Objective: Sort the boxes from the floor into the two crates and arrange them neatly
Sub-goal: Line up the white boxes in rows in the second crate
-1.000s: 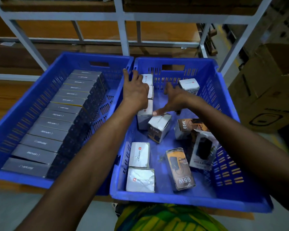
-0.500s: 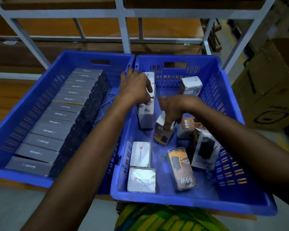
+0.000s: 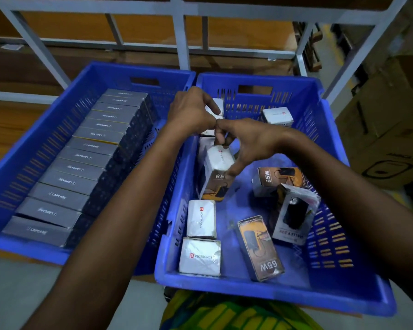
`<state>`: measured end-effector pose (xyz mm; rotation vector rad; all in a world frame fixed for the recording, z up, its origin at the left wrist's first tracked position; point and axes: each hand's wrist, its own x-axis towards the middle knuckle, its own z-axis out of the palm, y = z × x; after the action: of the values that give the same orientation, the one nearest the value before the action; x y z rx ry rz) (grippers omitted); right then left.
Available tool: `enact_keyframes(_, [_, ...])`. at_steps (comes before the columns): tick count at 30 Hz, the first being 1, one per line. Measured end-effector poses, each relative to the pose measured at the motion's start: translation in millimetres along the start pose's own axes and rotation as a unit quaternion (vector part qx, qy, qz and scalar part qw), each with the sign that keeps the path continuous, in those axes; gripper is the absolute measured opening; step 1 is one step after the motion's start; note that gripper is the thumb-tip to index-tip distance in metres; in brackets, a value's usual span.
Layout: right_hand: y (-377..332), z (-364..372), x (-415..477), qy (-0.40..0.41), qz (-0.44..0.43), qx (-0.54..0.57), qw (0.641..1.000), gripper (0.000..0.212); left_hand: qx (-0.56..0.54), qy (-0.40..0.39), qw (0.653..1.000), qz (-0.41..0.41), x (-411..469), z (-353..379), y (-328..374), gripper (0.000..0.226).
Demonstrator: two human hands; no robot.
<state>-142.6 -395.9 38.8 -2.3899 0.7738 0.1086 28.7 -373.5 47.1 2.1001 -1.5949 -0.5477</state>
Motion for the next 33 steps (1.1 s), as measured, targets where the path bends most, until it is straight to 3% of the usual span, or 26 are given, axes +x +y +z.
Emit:
enact_keyframes(4, [-4.9,18.2,8.3,0.024,-0.024,-0.028,0.999,0.080,0.021,-0.018,0.999,0.019,-5.1,-5.4,-1.0,0.041])
enact_keyframes(10, [0.2,59.3,32.4,0.046,-0.082,-0.118,0.989,0.061,0.261,-0.107,0.954,0.098,-19.0,-6.3,0.2,0.077])
enact_keyframes(14, [18.2,59.1,40.8,0.067,-0.055,-0.142,0.986,0.086,0.334,-0.166,0.924,0.082,-22.7,1.8,-1.1,0.112])
enact_keyframes(17, [21.9,57.4,37.6,0.071,-0.035,-0.137,0.987,0.087,0.421,-0.157,0.890,0.074,-24.3,20.5,-5.5,0.134])
enact_keyframes(21, [-0.7,50.0,23.6,0.059,0.014,-0.143,0.988,0.062,0.466,-0.089,0.875,0.099,-24.4,35.3,-5.9,0.092])
enact_keyframes(25, [-26.0,37.9,2.3,-0.058,0.056,-0.083,0.993,0.040,0.458,-0.086,0.879,0.099,-23.9,38.3,-4.5,0.085])
enact_keyframes(28, [-41.7,54.5,-13.7,-0.123,0.053,-0.087,0.987,0.055,0.450,-0.084,0.884,0.095,-24.4,38.6,-5.2,0.084])
enact_keyframes(31, [-52.1,76.6,-24.0,-0.099,0.017,-0.215,0.971,0.076,0.457,-0.091,0.881,0.084,-25.6,38.9,-3.0,0.085])
enact_keyframes(33, [-54.1,82.5,-23.0,-0.078,0.009,-0.235,0.969,0.083,0.455,-0.093,0.881,0.085,-26.4,37.8,-3.4,0.082])
